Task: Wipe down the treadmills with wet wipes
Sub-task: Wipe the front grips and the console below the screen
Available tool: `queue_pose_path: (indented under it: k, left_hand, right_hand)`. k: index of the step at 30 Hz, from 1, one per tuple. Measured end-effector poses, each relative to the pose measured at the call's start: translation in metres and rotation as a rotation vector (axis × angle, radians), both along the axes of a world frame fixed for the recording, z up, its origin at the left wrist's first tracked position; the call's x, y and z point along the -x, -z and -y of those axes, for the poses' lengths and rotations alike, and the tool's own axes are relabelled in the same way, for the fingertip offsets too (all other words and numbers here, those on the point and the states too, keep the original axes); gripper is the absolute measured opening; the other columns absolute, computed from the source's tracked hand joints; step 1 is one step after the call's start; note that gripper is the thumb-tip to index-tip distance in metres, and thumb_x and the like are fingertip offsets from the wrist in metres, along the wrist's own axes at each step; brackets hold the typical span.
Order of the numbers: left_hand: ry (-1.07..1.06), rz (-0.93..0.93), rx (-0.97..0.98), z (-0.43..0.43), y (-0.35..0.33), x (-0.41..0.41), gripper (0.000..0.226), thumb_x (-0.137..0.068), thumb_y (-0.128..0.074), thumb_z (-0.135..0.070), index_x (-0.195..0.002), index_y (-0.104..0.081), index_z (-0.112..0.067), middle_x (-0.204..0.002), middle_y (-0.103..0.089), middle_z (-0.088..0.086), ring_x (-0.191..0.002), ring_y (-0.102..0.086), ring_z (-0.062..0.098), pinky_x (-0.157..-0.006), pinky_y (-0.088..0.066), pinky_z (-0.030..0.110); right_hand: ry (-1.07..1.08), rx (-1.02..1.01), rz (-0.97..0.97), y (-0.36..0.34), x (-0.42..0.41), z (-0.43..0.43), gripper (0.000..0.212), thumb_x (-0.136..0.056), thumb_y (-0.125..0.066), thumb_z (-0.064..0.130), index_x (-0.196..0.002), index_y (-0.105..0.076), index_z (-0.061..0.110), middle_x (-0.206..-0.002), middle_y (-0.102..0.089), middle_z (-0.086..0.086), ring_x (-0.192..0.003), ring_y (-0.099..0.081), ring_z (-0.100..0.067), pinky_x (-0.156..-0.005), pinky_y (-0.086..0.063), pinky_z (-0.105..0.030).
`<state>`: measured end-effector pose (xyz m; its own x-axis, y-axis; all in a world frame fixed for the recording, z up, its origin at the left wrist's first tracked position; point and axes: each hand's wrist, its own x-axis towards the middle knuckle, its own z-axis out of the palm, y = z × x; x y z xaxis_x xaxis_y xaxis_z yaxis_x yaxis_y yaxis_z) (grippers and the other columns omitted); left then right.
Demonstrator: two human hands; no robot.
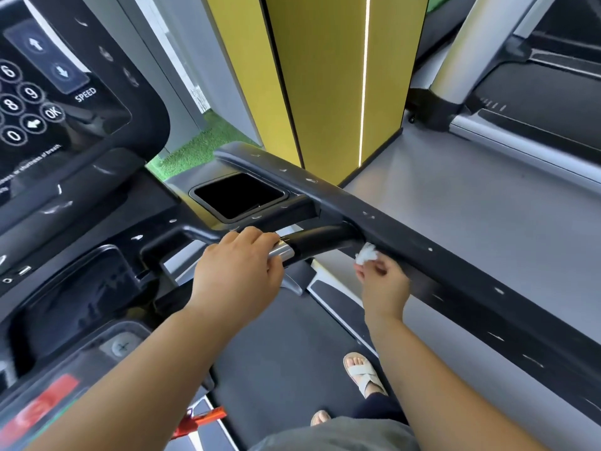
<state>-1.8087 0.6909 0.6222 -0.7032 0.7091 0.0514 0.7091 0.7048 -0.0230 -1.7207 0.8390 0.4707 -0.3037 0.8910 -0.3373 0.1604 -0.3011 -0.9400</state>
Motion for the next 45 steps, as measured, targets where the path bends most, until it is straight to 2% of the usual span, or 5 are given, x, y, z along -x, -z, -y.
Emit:
queue_pose_path:
  k: [2, 8, 23, 34, 45]
  left_hand:
    - [-0.032, 0.066, 0.009, 0.003, -0.003, -0.003, 0.034, -0.095, -0.044, -0.030, -0.125, -0.059, -0.024, -0.113, -0.061, -0.005, -0.102, -0.057, 0.022, -0.076, -0.045, 0.034]
    - [-0.038, 0.073, 0.004, 0.009, -0.009, -0.007, 0.039, -0.095, -0.043, -0.033, -0.133, -0.052, -0.028, -0.123, -0.058, -0.007, -0.110, -0.054, 0.020, -0.082, -0.043, 0.032]
    - [-0.030, -0.099, 0.052, 0.069, -0.032, -0.015, 0.033, -0.087, -0.044, -0.032, -0.100, -0.072, -0.019, -0.087, -0.070, -0.002, -0.071, -0.064, 0.025, -0.061, -0.047, 0.032]
    - [-0.222, -0.209, -0.053, 0.118, -0.036, -0.036, 0.049, -0.087, -0.037, -0.043, -0.116, -0.066, -0.017, -0.113, -0.065, 0.005, -0.105, -0.058, 0.036, -0.090, -0.041, 0.057]
    - [-0.251, -0.298, -0.121, 0.162, -0.029, -0.050, 0.053, -0.086, -0.038, -0.040, -0.131, -0.055, -0.018, -0.114, -0.063, 0.008, -0.097, -0.060, 0.034, -0.092, -0.043, 0.052]
  right_hand:
    - [0.137, 0.336, -0.172, -0.014, 0.012, 0.002, 0.009, -0.090, -0.057, 0.000, -0.095, -0.064, 0.003, -0.088, -0.065, -0.009, -0.070, -0.066, -0.010, -0.070, -0.054, -0.022]
    - [0.132, 0.474, -0.262, -0.034, 0.026, 0.017, 0.010, -0.089, -0.058, -0.007, -0.091, -0.053, 0.002, -0.104, -0.059, -0.021, -0.070, -0.068, -0.010, -0.063, -0.054, -0.015]
    - [0.035, 0.371, -0.182, -0.053, 0.023, 0.027, 0.023, -0.092, -0.053, -0.001, -0.080, -0.052, 0.018, -0.094, -0.056, -0.001, -0.077, -0.064, -0.013, -0.062, -0.049, -0.017]
    - [-0.136, 0.322, -0.240, -0.088, 0.021, 0.097, 0.015, -0.091, -0.059, 0.001, -0.084, -0.057, 0.014, -0.093, -0.060, -0.002, -0.082, -0.067, -0.014, -0.068, -0.051, -0.018]
    - [-0.376, 0.307, -0.303, -0.117, 0.010, 0.167, 0.014, -0.092, -0.058, 0.001, -0.082, -0.053, 0.010, -0.083, -0.063, -0.002, -0.073, -0.070, -0.007, -0.069, -0.050, -0.017]
